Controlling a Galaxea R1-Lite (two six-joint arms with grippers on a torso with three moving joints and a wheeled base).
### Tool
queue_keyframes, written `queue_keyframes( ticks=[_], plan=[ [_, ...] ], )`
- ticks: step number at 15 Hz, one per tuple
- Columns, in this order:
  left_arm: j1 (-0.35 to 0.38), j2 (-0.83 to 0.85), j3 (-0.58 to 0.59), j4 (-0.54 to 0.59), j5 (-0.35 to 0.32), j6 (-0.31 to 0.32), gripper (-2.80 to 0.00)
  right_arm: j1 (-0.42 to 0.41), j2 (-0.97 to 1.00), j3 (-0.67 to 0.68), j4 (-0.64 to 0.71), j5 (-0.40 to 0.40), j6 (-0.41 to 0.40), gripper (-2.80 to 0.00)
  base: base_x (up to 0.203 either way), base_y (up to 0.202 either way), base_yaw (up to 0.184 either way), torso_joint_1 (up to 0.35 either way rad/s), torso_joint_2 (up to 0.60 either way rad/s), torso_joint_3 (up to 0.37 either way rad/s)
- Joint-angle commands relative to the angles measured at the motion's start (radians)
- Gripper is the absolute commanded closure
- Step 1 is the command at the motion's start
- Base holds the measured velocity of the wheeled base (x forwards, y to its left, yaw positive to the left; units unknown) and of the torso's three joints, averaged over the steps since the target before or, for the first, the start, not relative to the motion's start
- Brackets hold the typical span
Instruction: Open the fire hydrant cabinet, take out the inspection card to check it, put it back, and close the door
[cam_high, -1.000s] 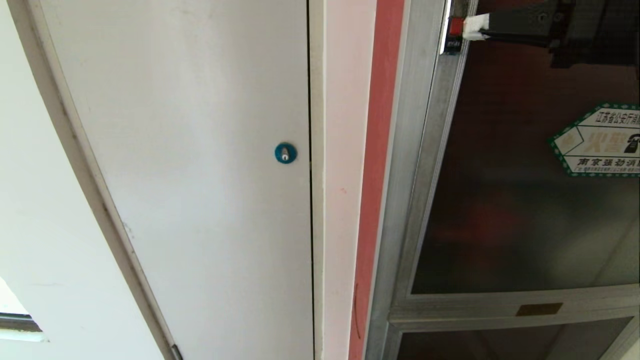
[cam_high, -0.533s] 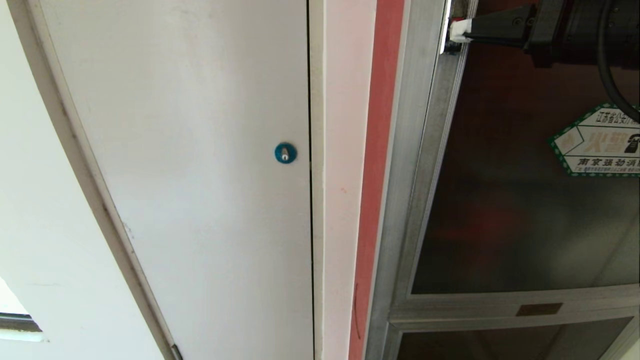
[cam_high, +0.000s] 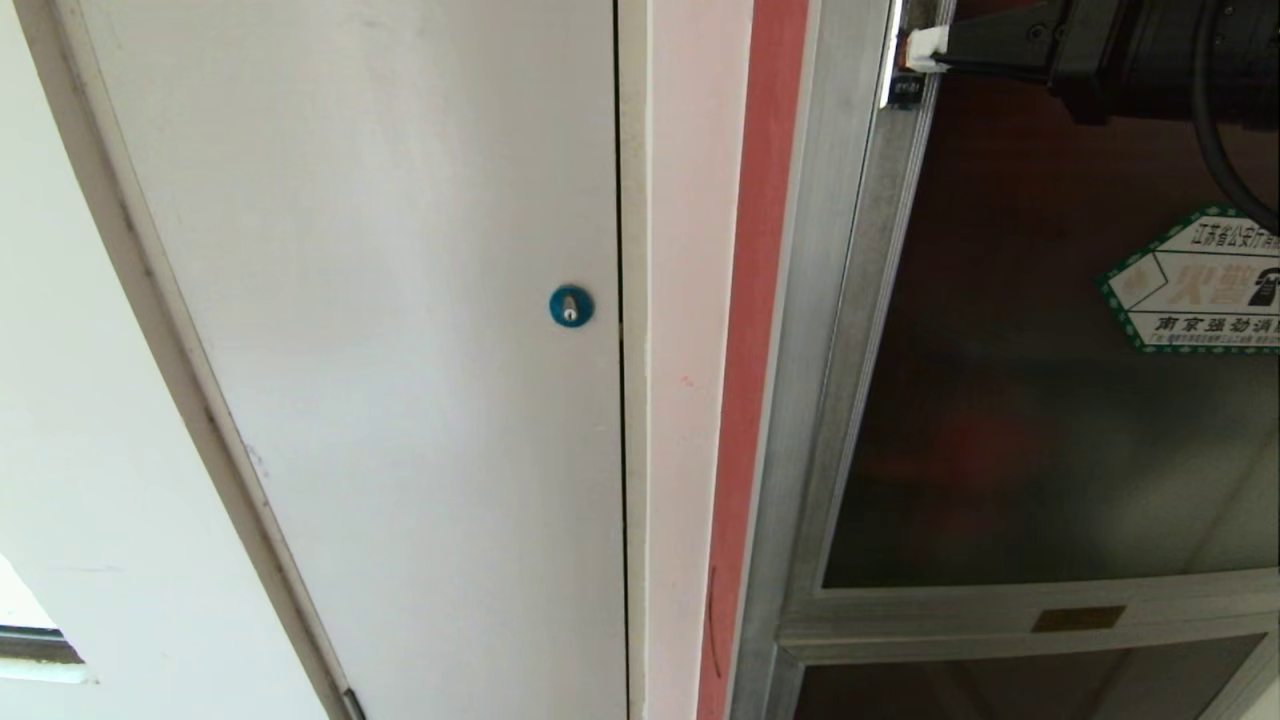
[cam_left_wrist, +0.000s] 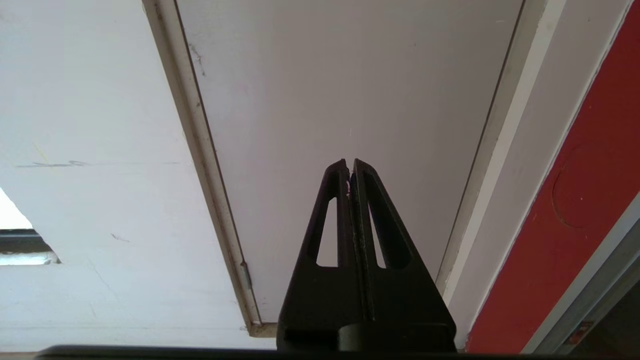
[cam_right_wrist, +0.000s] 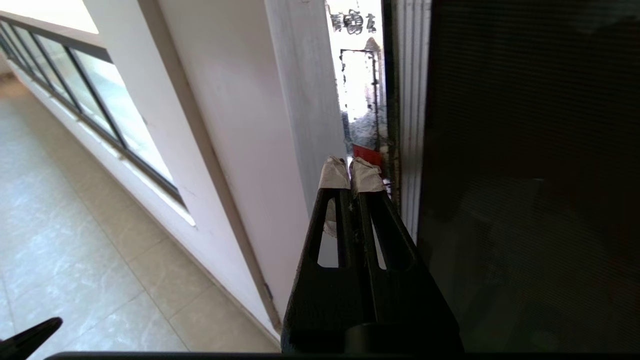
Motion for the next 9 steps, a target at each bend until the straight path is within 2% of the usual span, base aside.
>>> queue_keyframes(
  ticks=[1, 9],
  plan=[
    [0.000, 0.001, 0.000, 0.000, 0.000, 0.000, 0.00, -0.013, 0.002, -0.002, 0.001, -0.008, 0.001, 0.00, 0.000, 0.000, 0.000, 0.000, 0.00, 0.000],
    [0.000, 0.001, 0.000, 0.000, 0.000, 0.000, 0.00, -0.013, 0.011, 0.001, 0.010, -0.010, -0.010, 0.00, 0.000, 0.000, 0.000, 0.000, 0.00, 0.000]
  ],
)
